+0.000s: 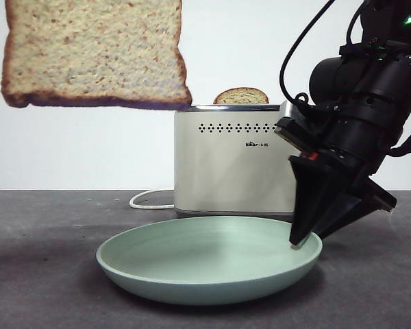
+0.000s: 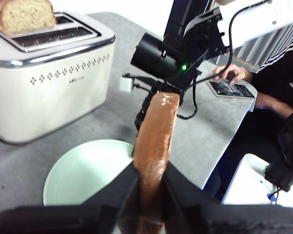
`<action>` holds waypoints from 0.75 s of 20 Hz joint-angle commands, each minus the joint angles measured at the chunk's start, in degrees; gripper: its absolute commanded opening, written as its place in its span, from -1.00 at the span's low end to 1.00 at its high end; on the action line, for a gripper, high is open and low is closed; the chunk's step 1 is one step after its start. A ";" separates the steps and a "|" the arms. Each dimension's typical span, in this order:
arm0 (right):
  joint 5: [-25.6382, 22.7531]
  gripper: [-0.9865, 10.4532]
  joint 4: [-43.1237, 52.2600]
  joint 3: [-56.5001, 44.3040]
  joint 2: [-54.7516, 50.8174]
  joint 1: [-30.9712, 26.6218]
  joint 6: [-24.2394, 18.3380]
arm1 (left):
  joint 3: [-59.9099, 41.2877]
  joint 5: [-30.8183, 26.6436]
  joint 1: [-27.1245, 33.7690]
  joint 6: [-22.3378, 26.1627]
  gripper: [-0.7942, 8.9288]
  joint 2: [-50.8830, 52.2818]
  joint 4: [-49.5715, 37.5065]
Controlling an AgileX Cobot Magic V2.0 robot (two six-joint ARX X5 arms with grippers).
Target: Take the bread from the toaster,put the bread on the plate,put the plate on the table
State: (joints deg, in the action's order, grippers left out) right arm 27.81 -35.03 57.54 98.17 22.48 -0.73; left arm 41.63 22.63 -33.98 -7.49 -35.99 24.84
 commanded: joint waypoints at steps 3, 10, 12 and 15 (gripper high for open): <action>0.26 -0.86 0.09 -0.04 -0.46 0.13 0.72 | -0.15 0.22 -0.22 -2.60 -0.85 0.20 -0.07; 0.35 -0.86 0.07 -0.02 -10.01 0.68 4.04 | -0.13 3.85 -0.22 -11.74 -0.85 0.07 -2.80; 0.31 -0.86 -0.04 -0.02 -15.15 1.77 6.05 | -0.13 7.26 -0.22 -17.44 -0.85 -0.28 -7.39; -0.81 -0.86 0.04 -0.02 -20.98 5.44 8.98 | -0.13 10.86 -0.22 -25.83 -0.85 -2.08 -15.39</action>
State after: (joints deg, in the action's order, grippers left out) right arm 26.59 -35.14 57.54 77.01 27.75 6.42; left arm 41.63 33.10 -34.00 -29.04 -38.11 9.91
